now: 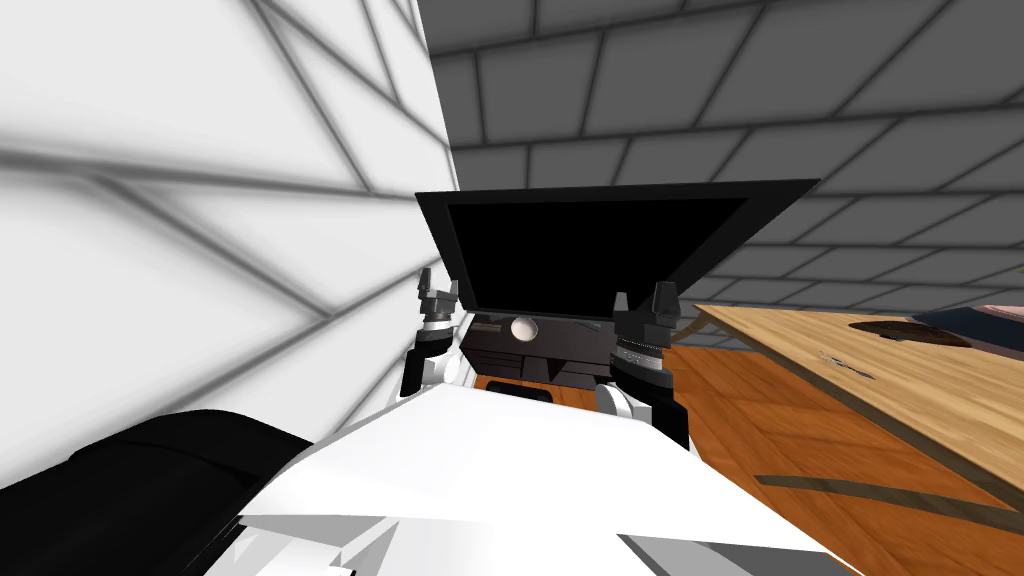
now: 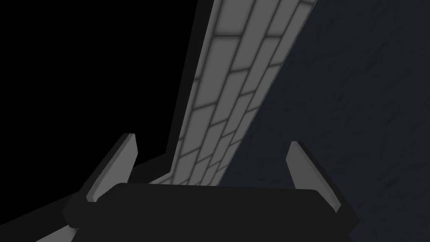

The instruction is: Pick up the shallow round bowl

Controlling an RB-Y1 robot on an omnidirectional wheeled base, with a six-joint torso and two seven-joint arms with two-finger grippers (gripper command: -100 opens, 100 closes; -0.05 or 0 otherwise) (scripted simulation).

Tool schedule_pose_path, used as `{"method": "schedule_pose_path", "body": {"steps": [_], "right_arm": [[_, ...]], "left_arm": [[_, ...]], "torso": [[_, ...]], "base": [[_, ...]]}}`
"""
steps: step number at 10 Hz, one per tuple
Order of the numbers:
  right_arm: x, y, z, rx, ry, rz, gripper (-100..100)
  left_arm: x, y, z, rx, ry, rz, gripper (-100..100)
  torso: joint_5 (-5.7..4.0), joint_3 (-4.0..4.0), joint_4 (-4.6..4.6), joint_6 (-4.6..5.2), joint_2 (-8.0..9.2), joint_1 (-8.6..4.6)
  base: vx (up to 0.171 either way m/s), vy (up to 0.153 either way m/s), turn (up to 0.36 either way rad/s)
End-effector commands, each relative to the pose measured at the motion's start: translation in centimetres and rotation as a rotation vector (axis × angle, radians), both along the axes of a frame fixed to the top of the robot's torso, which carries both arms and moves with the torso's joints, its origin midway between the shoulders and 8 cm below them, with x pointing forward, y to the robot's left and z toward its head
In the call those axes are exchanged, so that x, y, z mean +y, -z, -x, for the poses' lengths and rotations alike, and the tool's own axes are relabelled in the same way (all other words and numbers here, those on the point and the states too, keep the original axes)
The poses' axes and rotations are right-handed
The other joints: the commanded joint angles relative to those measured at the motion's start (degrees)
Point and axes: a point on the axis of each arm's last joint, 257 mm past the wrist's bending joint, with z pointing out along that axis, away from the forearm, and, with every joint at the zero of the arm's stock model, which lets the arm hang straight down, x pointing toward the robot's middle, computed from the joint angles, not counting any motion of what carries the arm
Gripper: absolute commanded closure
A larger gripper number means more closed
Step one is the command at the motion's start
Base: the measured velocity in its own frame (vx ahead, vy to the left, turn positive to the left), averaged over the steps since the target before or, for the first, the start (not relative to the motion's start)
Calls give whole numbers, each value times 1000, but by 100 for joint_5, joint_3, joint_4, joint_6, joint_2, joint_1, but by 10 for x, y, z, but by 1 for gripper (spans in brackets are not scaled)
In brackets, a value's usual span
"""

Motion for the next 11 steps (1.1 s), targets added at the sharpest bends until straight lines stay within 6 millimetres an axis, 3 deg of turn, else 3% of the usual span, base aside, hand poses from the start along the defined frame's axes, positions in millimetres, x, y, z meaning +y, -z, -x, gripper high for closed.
{"method": "schedule_pose_path", "body": {"steps": [1, 7, 10, 11], "right_arm": [[0, 0, 0, 0, 0, 0, 0], [0, 0, 0, 0, 0, 0, 0], [0, 0, 0, 0, 0, 0, 0], [0, 0, 0, 0, 0, 0, 0]], "left_arm": [[-5, 11, -12, 44, 26, -9, -100], [-21, 63, -59, 224, 104, -11, -100], [-25, 79, -71, 280, 120, -8, -100], [-30, 93, -82, 327, 136, -6, -100]], "torso": [[0, 0, 0, 0, 0, 0], [0, 3, 1, 1, 5, -2], [0, 1, 0, 1, 1, -2], [0, 1, 0, 0, 1, -1]], "base": [[-20, -4, 17], [-24, -10, 0], [-7, -5, -8], [-9, -3, -14]]}}
